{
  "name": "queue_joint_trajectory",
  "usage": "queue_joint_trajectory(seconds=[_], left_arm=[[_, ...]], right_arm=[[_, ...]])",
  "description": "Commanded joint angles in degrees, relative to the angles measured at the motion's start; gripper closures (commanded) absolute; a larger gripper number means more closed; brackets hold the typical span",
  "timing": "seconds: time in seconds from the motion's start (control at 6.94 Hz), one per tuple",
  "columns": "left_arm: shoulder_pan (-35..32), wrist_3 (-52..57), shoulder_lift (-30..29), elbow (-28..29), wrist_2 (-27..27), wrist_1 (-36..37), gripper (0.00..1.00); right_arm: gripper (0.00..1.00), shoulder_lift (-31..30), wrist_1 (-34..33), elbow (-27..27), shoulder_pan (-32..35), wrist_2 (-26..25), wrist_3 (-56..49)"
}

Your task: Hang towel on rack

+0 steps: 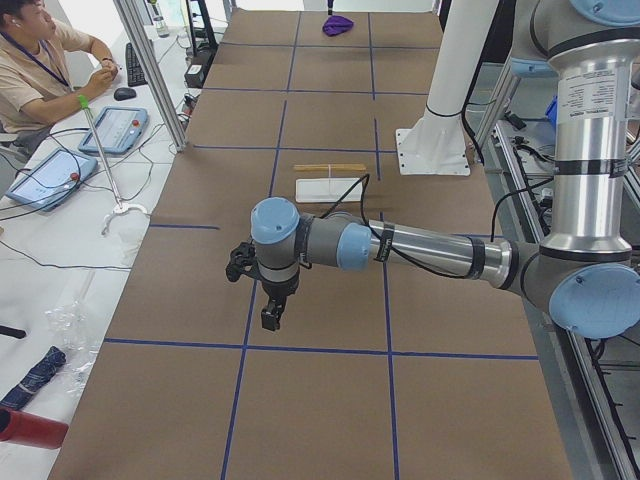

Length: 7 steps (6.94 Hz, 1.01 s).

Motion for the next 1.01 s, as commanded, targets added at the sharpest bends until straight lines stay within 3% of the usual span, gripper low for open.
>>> queue_joint_trajectory(seconds=[0.0,0.14,0.43,0.58,0.86], left_arm=[[0.0,0.3,-0.7,-2.0,-0.1,-7.8,0.0],[0.0,0.3,-0.3,-1.2,0.1,-16.6,0.0],[0.2,-4.7,-2.7,5.0,0.2,-36.8,0.0],[0.3,-12.4,-3.2,6.5,0.0,-41.2,0.0],[0.3,-16.9,-2.7,6.5,-0.2,-45.3,0.0]], right_arm=[[0.0,3.3,0.2,1.8,1.1,-0.7,0.3],[0.0,3.6,1.9,1.4,1.1,-0.4,0.2],[0.0,-2.4,12.1,-0.1,1.1,-1.8,-2.4],[0.0,-4.2,15.1,-4.1,1.1,-2.3,-6.2],[0.0,-5.2,31.9,-17.3,1.1,-6.5,-13.5]])
